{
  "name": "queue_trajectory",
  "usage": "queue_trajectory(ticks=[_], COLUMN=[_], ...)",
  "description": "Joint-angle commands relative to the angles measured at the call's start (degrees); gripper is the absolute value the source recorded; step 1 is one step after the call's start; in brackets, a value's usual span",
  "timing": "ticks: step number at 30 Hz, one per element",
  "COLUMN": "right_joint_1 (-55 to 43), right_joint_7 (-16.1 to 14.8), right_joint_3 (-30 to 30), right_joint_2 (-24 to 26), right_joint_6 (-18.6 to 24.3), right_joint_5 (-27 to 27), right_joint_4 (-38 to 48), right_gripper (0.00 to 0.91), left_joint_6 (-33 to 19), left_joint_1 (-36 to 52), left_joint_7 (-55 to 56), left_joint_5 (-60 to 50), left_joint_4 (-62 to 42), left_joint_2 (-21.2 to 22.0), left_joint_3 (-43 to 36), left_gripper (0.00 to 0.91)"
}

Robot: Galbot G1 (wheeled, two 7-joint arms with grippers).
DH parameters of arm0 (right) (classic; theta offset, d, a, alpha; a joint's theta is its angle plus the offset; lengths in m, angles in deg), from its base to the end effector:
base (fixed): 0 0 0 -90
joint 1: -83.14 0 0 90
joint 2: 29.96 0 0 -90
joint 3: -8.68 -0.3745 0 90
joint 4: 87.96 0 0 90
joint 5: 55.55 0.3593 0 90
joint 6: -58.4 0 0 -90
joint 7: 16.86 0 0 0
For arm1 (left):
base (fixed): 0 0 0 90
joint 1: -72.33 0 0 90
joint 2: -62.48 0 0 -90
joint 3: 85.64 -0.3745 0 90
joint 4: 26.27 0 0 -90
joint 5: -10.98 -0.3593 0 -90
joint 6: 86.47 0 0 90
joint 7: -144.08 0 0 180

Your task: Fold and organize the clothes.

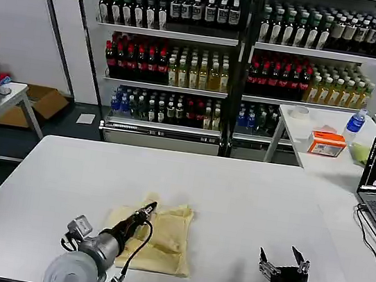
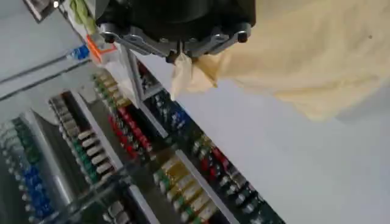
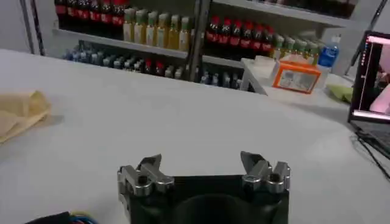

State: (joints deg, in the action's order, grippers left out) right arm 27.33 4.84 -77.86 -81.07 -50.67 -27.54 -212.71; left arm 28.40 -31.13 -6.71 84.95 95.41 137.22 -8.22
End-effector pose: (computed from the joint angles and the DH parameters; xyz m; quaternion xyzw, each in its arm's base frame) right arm 0.1632 -0.0927 -0.2841 0.0145 -0.9743 0.0959 0.2032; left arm 0.2444 -0.0153 -0.2608 -0.0984 -0.8653 0.4115 0.2687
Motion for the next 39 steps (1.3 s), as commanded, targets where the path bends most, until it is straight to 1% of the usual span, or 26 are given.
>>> queue_trajectory(ticks=[1,2,3,10,15,20,23,26,27,30,34,39], right_joint_1=[-0.5,-0.5,-0.5,-0.7,-0.9,-1.7,-2.1,-2.5,-2.5,-2.8,-2.8,-2.2], right_joint_7=[0.1,0.1,0.1,0.2,0.2,0.2,0.1,0.1,0.0,0.0,0.0,0.0], right_joint_3=[0.1,0.2,0.2,0.4,0.6,1.2,1.5,1.6,1.7,1.9,1.9,1.5], right_joint_2=[-0.1,-0.1,-0.1,-0.1,-0.1,-0.2,-0.3,-0.5,-0.5,-0.6,-0.9,-0.8], right_joint_6=[-0.2,-0.2,-0.2,-0.3,-0.3,-0.3,-0.3,-0.3,-0.3,-0.3,-0.3,-0.2], right_joint_5=[0.1,0.1,0.1,0.1,0.1,0.1,0.1,0.2,0.3,0.3,0.2,0.1], right_joint_4=[0.3,0.3,0.3,0.4,0.4,0.7,0.8,0.9,0.9,0.9,0.8,0.3], right_gripper=[0.907,0.907,0.907,0.907,0.907,0.907,0.907,0.907,0.907,0.907,0.907,0.907], left_joint_6=[0.2,0.7,0.9,1.5,1.4,2.2,2.8,2.9,3.1,2.7,1.9,1.1], left_joint_1=[2.2,2.2,2.1,0.8,-0.9,-4.1,-6.1,-8.3,-9.3,-12.8,-16.1,-16.3], left_joint_7=[0.4,0.2,-0.1,-3.2,-3.7,-3.7,-3.8,-3.9,-4.1,-5.4,-6.9,-7.8], left_joint_5=[-3.5,-3.6,-3.6,-5.1,-4.3,-2.9,-3.1,-4.7,-6.4,-9.5,-15.9,-19.7], left_joint_4=[-2.9,-2.7,-2.2,0.9,3.9,7.6,8.9,7.9,7.2,5.6,4.6,2.4], left_joint_2=[1.3,1.3,1.2,-0.4,-1.8,-3.4,-4.4,-5.8,-6.9,-8.7,-8.9,-6.9], left_joint_3=[-6.4,-6.5,-6.6,-6.4,-3.7,1.4,5.8,11.3,13.5,16.4,16.7,14.1], left_gripper=[0.413,0.877,0.907,0.907,0.907,0.907,0.907,0.907,0.907,0.907,0.907,0.907])
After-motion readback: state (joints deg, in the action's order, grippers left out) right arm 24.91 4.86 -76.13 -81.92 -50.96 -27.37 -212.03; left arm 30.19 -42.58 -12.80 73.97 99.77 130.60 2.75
